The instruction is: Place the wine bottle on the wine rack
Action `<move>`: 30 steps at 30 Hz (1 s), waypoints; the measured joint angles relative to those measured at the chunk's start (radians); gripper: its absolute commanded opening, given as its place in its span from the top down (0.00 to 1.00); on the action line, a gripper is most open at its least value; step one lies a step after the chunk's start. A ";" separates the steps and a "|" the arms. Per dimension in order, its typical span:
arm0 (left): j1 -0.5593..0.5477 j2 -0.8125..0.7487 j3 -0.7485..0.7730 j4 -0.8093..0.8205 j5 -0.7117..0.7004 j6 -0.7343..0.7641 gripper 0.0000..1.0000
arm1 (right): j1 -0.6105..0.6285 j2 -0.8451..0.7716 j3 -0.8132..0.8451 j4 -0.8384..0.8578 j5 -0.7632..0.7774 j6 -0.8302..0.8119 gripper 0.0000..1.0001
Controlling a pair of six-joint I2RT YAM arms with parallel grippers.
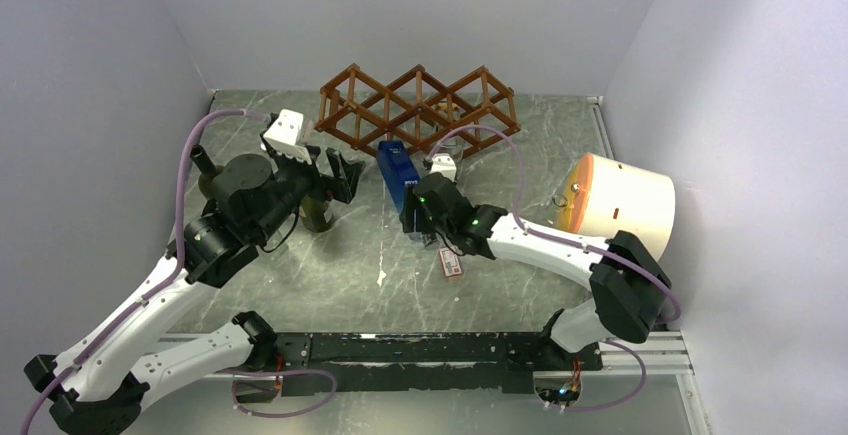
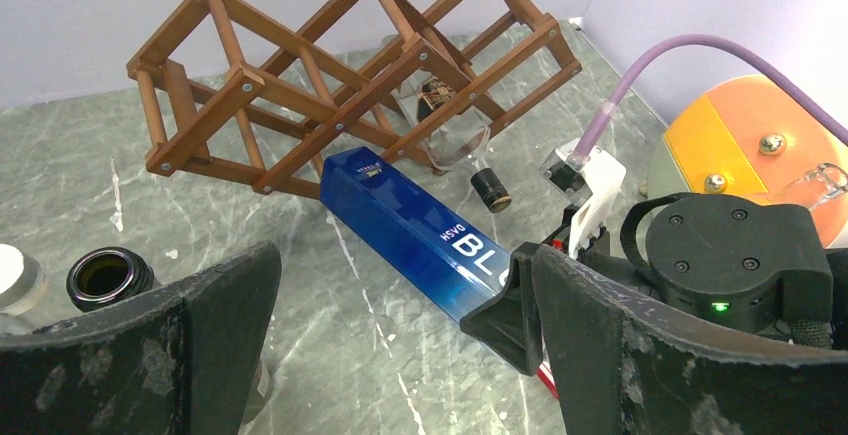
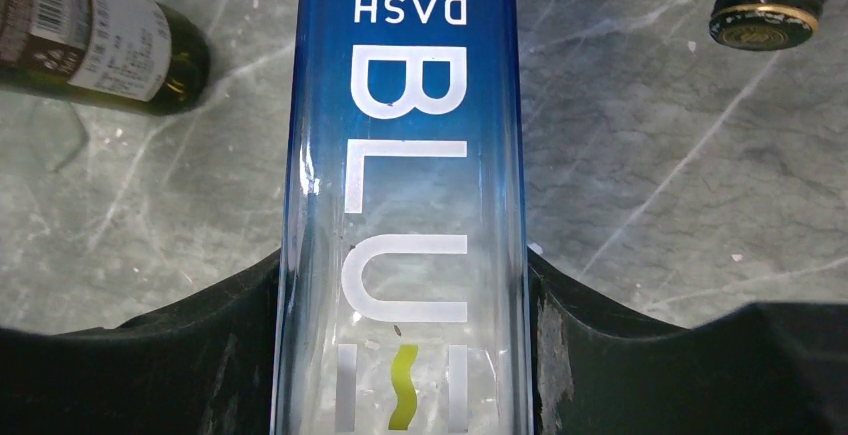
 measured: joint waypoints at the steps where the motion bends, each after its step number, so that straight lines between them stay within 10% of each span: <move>1: 0.000 0.000 -0.001 -0.001 0.000 0.002 0.00 | 0.002 0.000 -0.001 0.013 0.000 0.005 1.00; 30: 0.000 0.000 -0.006 0.002 0.000 0.019 0.00 | 0.009 0.157 -0.001 0.265 0.082 0.202 1.00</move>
